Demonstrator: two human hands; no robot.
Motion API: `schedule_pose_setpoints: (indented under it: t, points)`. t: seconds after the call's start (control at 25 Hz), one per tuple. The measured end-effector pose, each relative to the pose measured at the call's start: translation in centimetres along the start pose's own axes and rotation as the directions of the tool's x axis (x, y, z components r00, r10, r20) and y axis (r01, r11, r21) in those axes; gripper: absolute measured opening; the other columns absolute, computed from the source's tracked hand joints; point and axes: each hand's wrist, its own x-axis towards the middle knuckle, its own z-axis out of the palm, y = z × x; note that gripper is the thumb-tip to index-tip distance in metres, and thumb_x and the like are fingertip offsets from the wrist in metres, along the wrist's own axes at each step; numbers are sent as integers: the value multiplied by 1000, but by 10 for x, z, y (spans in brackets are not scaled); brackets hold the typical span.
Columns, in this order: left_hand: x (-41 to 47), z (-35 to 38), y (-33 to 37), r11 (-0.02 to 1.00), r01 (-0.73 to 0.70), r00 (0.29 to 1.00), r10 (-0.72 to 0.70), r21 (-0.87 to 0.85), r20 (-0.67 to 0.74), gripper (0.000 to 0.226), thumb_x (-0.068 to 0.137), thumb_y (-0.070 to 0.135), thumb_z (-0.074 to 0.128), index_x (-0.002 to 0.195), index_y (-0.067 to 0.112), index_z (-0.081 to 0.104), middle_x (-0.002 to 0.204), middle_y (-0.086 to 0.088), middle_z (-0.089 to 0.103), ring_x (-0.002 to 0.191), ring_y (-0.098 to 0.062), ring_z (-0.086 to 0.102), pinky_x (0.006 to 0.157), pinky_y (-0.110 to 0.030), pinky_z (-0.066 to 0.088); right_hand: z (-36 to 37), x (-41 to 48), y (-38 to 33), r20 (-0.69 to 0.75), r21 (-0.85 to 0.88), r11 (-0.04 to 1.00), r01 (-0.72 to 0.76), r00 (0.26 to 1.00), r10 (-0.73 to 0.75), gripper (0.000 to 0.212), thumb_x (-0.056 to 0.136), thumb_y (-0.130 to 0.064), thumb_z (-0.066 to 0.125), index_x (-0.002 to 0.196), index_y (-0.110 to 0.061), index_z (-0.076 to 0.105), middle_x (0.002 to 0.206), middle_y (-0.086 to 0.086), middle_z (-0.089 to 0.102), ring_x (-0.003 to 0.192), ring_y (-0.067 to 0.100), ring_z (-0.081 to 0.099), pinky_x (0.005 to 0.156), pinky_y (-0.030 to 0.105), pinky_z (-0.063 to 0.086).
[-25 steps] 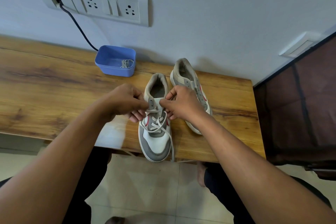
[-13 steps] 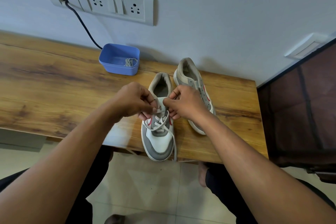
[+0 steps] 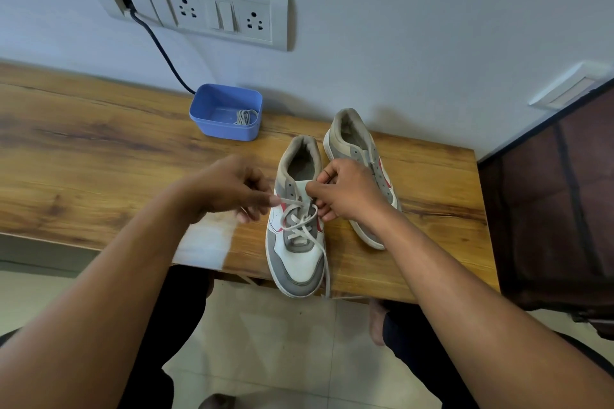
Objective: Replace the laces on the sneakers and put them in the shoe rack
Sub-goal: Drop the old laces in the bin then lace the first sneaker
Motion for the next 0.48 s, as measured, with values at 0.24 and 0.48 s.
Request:
schedule_pose_setpoints:
  t: [0.24,0.48]
  points:
    - [2,-10,-8,989,87,996,-89,119,12,10,91,11,75,89,2,77,75,-11,77,64,-17,70,58,-24,55,2,3,3,2,28,999,-22,1000,22,16,91,-17,78,96,-8,65,76,12,76,59,18,74,61,36,65]
    - [1,-9,-4,968,-41,993,11,247,120,11,91,18,75,86,9,77,73,-5,77,72,-18,76,75,-35,61,4,5,4,-1,30,999,-21,1000,21,18,90,-18,78,97,-8,65,74,11,75,59,19,74,62,38,66]
